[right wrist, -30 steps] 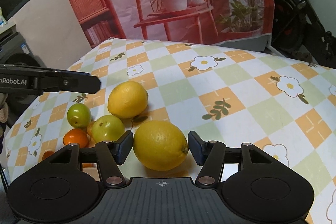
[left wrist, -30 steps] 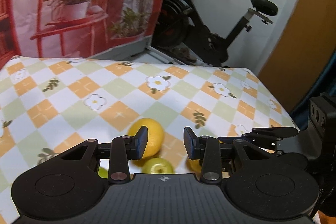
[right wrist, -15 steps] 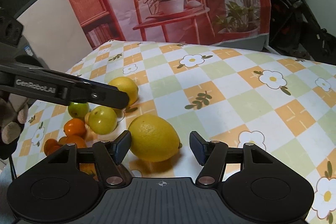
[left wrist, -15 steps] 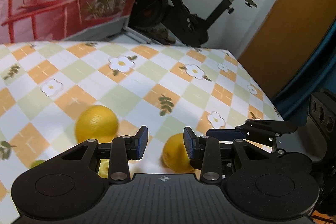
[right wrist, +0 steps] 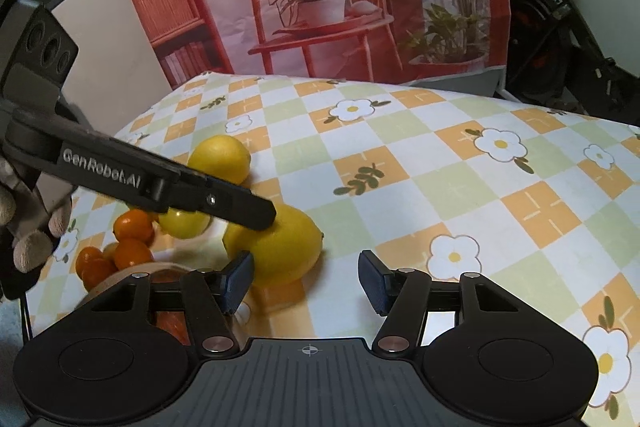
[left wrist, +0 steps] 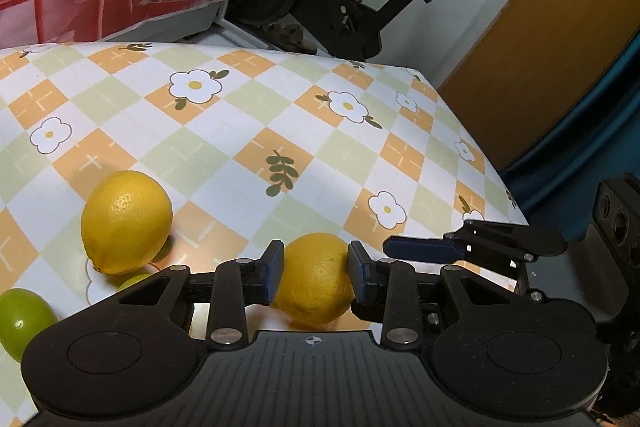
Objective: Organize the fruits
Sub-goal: 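Close the left gripper on the yellow lemon and lift it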
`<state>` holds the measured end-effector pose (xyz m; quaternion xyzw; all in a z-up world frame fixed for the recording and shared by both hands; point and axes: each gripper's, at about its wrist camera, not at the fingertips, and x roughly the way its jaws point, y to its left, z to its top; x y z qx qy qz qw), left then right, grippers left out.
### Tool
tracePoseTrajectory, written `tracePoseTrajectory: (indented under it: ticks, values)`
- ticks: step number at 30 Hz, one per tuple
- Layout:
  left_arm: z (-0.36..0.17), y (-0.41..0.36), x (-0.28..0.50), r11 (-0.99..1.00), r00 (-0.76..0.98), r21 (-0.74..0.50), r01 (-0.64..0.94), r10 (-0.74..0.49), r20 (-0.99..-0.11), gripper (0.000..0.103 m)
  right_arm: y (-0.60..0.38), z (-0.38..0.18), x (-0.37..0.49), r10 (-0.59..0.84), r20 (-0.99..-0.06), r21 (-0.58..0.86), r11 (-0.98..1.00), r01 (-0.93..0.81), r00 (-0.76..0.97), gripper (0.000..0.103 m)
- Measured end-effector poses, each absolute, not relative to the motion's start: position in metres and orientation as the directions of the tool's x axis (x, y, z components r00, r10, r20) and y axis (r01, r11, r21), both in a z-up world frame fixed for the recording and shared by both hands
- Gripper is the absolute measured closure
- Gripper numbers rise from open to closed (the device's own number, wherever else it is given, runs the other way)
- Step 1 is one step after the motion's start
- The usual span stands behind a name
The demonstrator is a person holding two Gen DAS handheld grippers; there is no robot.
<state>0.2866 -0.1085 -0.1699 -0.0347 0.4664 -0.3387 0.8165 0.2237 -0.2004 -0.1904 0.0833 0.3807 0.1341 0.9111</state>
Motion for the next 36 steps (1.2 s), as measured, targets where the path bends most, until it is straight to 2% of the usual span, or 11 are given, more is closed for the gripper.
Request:
tracePoseTrajectory:
  ticks: [13, 23, 36]
  values:
    - [-0.169, -0.104, 0.293, 0.775, 0.346, -0.383, 0.503, -0.586, -0.732, 0.066, -0.188, -0.205, 0.238, 0.346, -0.689, 0.254, 0.938, -0.235, 0.637, 0.050]
    - [-0.174, -0.095, 0.297, 0.757, 0.323, -0.425, 0.496, -0.615, -0.719, 0.066, -0.183, -0.210, 0.248, 0.392, -0.664, 0.293, 0.920, -0.262, 0.636, 0.053]
    - [-0.161, -0.093, 0.292, 0.741, 0.334, -0.418, 0.526, -0.632, -0.700, 0.066, -0.186, -0.203, 0.239, 0.402, -0.615, 0.320, 0.914, -0.251, 0.679, 0.054]
